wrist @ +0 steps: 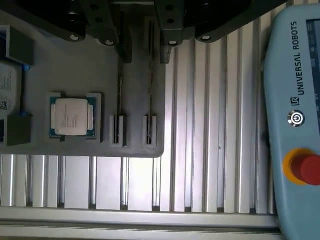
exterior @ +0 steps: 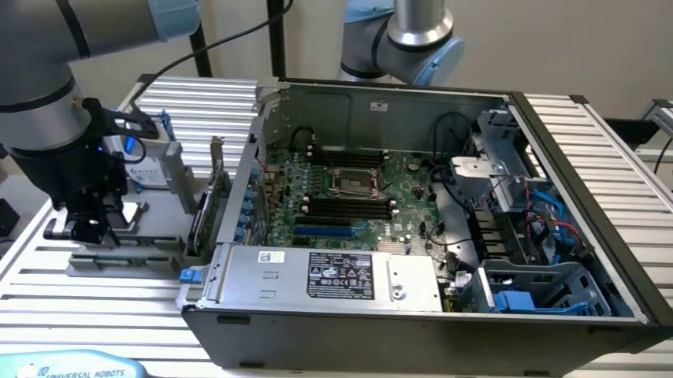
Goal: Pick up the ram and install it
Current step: 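Pick up the ram and move it above insertion slot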
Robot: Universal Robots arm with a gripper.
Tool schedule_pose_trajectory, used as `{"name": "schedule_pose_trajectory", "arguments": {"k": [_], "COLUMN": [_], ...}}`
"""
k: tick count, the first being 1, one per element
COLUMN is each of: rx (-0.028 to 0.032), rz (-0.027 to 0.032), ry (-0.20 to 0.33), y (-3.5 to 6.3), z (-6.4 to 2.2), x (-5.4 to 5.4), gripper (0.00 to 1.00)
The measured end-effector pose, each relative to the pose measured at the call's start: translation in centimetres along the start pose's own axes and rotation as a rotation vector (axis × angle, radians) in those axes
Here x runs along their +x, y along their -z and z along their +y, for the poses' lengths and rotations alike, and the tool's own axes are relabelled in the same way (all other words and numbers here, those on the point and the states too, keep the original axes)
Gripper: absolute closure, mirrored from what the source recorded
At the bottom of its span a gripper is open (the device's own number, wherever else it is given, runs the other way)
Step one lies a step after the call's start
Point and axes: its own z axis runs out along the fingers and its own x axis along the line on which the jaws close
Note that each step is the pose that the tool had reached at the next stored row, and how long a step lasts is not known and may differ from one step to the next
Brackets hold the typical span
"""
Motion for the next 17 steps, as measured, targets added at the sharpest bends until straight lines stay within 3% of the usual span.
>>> {"name": "schedule_pose_trajectory", "arguments": {"k": [17], "rx": [0.0018], "rz": [0.0004], "ry": [0.008], "y": [-3.09], "z": [-0.15], "x": [0.0], "gripper": [0.64]}}
